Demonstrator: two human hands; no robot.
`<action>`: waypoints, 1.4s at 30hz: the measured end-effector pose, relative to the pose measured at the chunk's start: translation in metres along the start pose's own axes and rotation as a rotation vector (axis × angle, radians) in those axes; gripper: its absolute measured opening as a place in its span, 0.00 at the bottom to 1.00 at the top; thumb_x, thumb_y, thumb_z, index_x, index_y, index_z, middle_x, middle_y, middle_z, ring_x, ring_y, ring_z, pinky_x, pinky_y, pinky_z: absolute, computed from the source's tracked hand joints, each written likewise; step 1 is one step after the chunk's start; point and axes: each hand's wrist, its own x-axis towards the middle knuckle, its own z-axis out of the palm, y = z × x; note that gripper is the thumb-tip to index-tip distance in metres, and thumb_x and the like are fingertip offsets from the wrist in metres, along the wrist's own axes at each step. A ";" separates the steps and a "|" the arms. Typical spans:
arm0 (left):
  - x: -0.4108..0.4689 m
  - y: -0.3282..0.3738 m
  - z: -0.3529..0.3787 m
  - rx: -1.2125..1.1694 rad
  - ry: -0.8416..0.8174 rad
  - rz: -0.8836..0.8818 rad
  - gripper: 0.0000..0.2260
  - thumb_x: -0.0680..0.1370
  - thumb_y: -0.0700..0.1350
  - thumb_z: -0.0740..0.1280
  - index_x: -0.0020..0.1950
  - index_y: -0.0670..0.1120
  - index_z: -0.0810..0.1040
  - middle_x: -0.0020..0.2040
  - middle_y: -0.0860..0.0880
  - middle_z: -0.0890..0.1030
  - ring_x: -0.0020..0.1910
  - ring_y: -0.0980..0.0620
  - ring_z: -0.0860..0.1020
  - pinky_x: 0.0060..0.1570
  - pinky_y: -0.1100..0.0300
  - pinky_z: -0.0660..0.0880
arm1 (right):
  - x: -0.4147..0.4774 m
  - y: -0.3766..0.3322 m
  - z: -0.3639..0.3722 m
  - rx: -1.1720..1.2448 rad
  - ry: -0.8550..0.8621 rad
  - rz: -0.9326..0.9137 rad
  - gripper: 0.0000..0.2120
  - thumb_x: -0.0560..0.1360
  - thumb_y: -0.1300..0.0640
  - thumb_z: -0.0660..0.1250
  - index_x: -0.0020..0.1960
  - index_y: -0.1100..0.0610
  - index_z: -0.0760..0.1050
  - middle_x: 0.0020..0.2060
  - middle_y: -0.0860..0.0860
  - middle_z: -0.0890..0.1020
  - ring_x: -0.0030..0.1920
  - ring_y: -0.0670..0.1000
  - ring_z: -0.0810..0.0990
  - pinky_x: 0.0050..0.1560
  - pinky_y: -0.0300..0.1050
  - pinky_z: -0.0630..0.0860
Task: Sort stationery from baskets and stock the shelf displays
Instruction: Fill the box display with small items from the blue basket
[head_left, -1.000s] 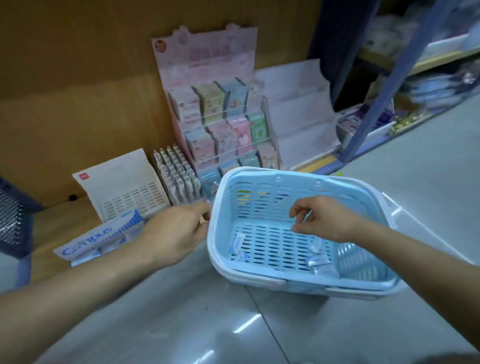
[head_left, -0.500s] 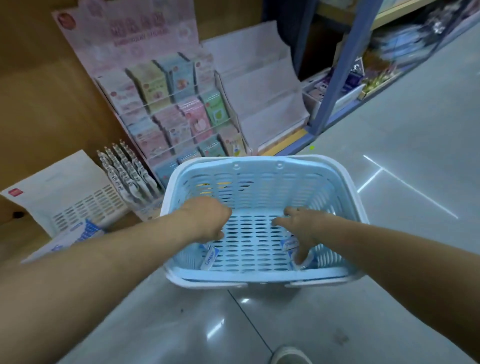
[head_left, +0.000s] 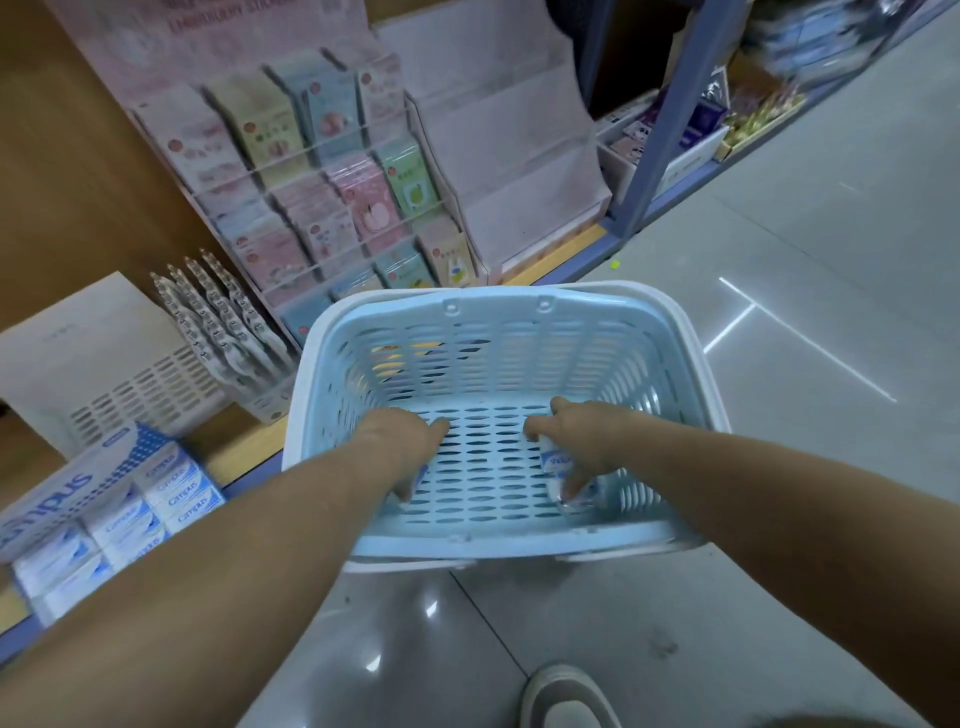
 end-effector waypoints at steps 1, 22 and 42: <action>0.002 -0.001 0.001 -0.052 0.051 0.001 0.28 0.78 0.47 0.65 0.74 0.46 0.56 0.47 0.46 0.73 0.46 0.44 0.74 0.41 0.54 0.73 | 0.003 -0.002 0.001 0.079 0.059 0.012 0.33 0.73 0.44 0.71 0.72 0.49 0.60 0.61 0.56 0.69 0.57 0.62 0.77 0.53 0.49 0.74; 0.037 0.026 0.003 -0.457 0.129 0.060 0.39 0.68 0.52 0.74 0.73 0.58 0.56 0.65 0.44 0.64 0.62 0.39 0.70 0.53 0.47 0.75 | 0.025 -0.011 0.001 0.288 0.155 0.060 0.27 0.70 0.38 0.72 0.62 0.50 0.68 0.55 0.54 0.68 0.46 0.56 0.76 0.52 0.47 0.76; 0.039 0.018 0.013 -0.426 0.092 0.088 0.30 0.72 0.55 0.74 0.70 0.52 0.66 0.63 0.43 0.66 0.65 0.37 0.62 0.60 0.45 0.71 | 0.020 -0.028 0.003 -0.149 0.105 0.057 0.37 0.65 0.46 0.77 0.70 0.47 0.65 0.67 0.57 0.60 0.57 0.61 0.75 0.53 0.53 0.78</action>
